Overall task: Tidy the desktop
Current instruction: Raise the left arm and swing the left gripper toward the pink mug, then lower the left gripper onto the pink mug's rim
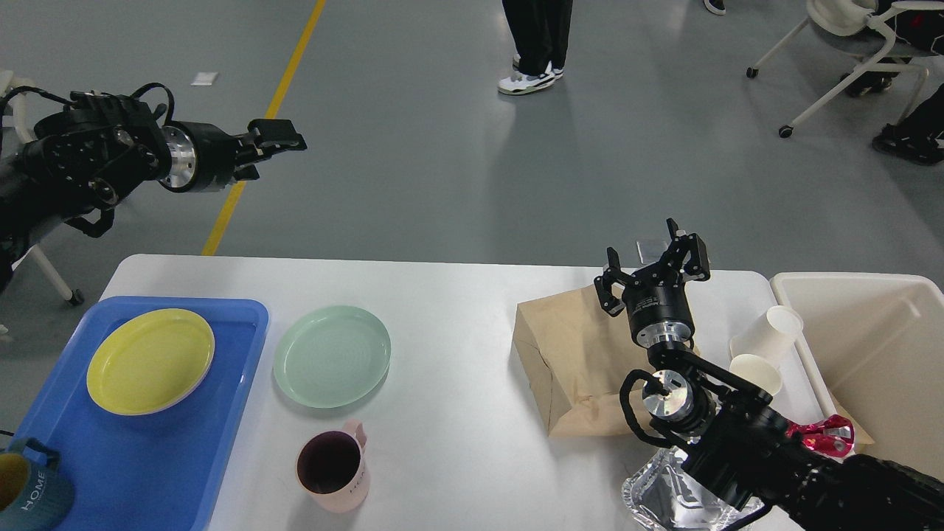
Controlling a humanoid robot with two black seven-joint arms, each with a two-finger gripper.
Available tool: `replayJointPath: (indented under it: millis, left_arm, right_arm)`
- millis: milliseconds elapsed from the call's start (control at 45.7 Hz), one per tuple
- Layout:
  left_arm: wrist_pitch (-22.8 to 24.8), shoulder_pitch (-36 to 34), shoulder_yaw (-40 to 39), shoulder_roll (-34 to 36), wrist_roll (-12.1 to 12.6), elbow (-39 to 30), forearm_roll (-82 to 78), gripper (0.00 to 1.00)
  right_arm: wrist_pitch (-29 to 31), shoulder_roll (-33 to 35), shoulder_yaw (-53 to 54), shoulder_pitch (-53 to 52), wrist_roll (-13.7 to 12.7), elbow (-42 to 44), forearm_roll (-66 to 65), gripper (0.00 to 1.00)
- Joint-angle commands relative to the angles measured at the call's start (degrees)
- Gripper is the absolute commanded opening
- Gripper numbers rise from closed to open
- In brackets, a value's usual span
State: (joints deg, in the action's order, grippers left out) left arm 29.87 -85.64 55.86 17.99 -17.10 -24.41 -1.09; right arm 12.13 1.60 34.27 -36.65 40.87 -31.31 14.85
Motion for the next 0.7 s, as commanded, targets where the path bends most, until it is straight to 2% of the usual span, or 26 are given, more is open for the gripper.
replayJointPath:
  millis: [0,109,219,372,679]
  left_arm:
    - [3.8,-6.5,4.3,-0.8,0.0,-15.0,-0.1,0.97]
    - [4.1,-10.2,5.6,-1.5,0.0,-27.6,-0.1,0.97]
    - [4.1,-11.3,7.6,-2.8,0.0,-33.2,-0.1,0.97]
    - [4.1,-13.7,12.2,-5.9,-0.2,-33.2,-0.1,0.97]
    - [4.1,-13.9,12.5,-8.3,0.0,-33.7,0.0,0.97]
  right_arm:
    - [0.0,0.0,0.0,-0.1,0.0,-0.1,0.0,1.00]
    - [0.0,0.0,0.0,-0.1,0.0,-0.2,0.0,1.00]
    - [0.0,0.0,0.0,-0.1,0.0,-0.2,0.0,1.00]
    - [0.1,0.0,0.0,-0.1,0.0,-0.2,0.0,1.00]
    - [0.2,0.0,0.0,-0.1,0.0,-0.2,0.0,1.00]
